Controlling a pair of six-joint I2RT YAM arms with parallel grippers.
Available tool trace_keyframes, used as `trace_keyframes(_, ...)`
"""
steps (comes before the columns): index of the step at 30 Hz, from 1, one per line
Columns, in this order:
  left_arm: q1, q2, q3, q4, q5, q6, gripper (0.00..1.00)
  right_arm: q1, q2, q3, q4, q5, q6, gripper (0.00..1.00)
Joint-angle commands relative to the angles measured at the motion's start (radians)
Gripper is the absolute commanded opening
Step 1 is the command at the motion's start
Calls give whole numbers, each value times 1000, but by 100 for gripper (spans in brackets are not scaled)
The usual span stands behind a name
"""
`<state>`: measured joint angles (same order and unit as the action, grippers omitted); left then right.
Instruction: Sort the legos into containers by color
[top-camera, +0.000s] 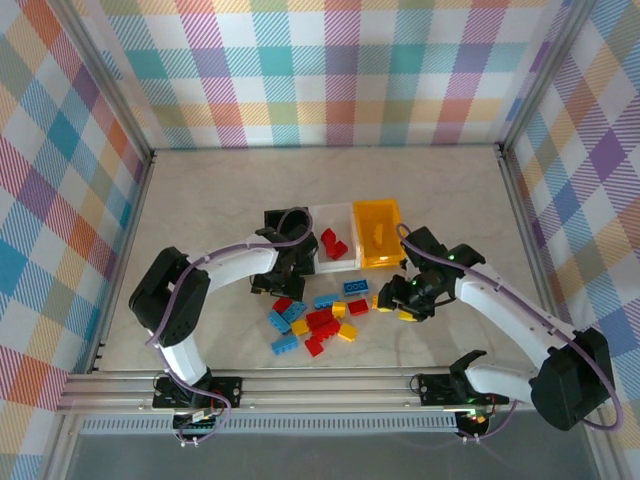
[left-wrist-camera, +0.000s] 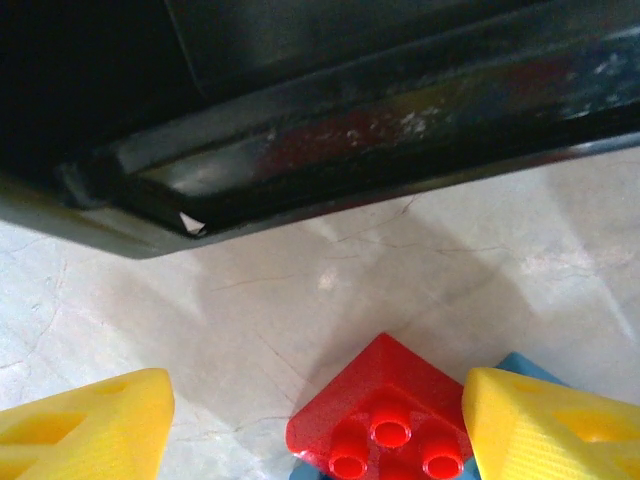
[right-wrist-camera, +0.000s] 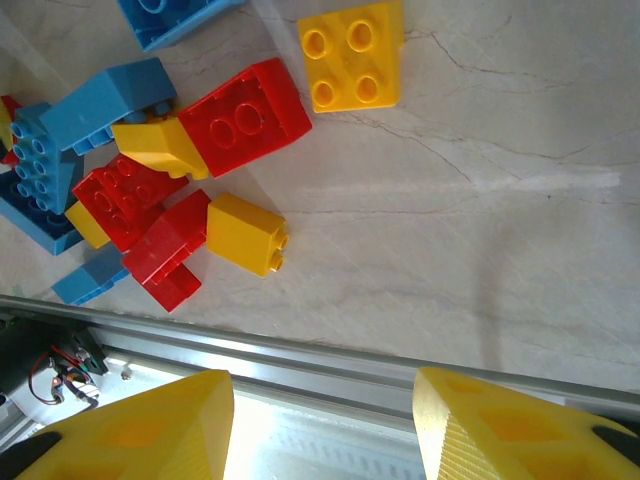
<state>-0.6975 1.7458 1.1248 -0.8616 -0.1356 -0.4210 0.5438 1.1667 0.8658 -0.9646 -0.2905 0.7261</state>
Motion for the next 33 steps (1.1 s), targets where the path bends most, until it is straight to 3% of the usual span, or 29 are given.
trace_keyframes(1,6,3,-6,-2,7,19,76,5,17,35,3,-24,13,51)
trace_keyframes(14,-45,-73,-115,35,50,-20,76,5,21,10,22,-30,9,51)
trace_keyframes(33,-4,-79,-166,23,30,3,76,5,1,-7,32,-25,15,51)
